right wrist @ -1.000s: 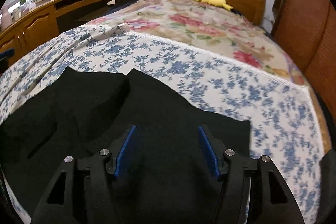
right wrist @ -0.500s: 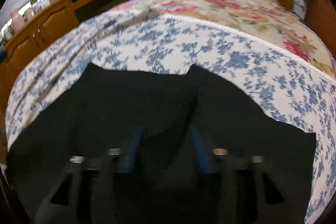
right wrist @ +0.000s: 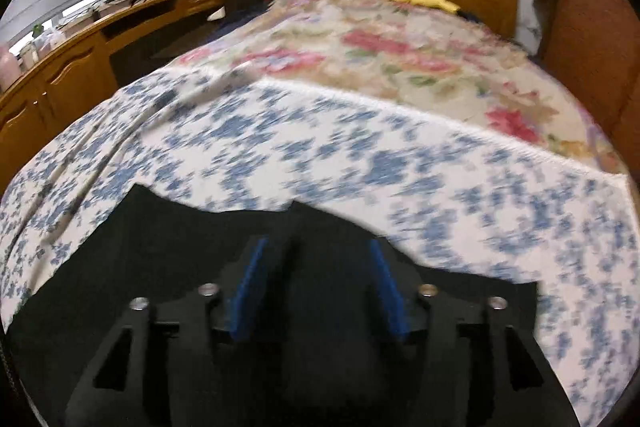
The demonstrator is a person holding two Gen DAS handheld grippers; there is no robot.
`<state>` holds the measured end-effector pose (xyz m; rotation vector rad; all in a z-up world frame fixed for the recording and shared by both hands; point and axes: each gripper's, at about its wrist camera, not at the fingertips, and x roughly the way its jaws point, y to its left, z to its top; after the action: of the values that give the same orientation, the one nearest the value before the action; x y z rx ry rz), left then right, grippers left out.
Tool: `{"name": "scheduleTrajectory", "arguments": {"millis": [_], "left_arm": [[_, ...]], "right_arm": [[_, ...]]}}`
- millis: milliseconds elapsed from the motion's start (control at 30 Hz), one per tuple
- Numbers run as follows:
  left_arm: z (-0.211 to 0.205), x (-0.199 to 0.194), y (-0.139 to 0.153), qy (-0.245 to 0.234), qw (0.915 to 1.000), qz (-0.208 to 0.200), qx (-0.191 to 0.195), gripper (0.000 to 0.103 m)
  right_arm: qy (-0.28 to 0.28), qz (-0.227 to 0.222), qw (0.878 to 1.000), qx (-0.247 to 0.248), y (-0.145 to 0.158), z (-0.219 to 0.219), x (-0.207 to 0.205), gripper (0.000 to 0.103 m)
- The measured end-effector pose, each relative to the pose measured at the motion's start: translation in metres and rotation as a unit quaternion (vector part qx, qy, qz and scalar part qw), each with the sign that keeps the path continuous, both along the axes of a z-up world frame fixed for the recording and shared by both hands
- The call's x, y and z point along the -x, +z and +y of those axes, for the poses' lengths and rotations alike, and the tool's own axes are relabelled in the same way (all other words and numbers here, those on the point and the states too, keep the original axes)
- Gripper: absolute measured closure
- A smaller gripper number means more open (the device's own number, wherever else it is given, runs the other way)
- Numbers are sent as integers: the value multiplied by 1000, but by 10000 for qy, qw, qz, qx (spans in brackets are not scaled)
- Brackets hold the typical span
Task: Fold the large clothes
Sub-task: 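Lower the hem onto the coat and open both grippers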
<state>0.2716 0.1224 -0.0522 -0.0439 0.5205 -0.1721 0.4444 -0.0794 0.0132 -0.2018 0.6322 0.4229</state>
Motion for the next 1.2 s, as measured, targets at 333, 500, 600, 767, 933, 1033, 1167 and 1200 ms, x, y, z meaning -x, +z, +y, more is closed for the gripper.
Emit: {"name": "scheduleTrajectory", "arguments": {"millis": [333, 500, 600, 767, 933, 1033, 1167, 1200], "left_arm": [[-27, 0, -8, -361, 9993, 88, 10, 23], [-49, -3, -17, -566, 9981, 199, -118, 23], [-61, -4, -25, -728, 9965, 255, -322, 23], [-67, -6, -34, -804, 9953, 421, -347, 23], [-73, -5, -39, -874, 9942, 497, -394, 23], [-75, -5, -44, -920, 9935, 538, -406, 23], [-78, -5, -53, -957, 9923, 655, -426, 23], [-78, -6, -56, -970, 9921, 687, -413, 23]], "right_arm": [[-1263, 520, 9904, 221, -33, -128, -21, 46], [-1595, 1208, 9787, 457, -65, -148, -50, 46], [-1456, 1385, 9795, 148, -70, -150, -60, 46], [-964, 1432, 9849, 86, -79, -142, -60, 81], [-1696, 365, 9818, 768, -60, -137, -46, 98], [-1817, 318, 9802, 727, -52, -136, -46, 97], [-1881, 304, 9791, 709, -40, -139, -31, 76], [-1811, 248, 9808, 673, -37, -137, -22, 74]]}}
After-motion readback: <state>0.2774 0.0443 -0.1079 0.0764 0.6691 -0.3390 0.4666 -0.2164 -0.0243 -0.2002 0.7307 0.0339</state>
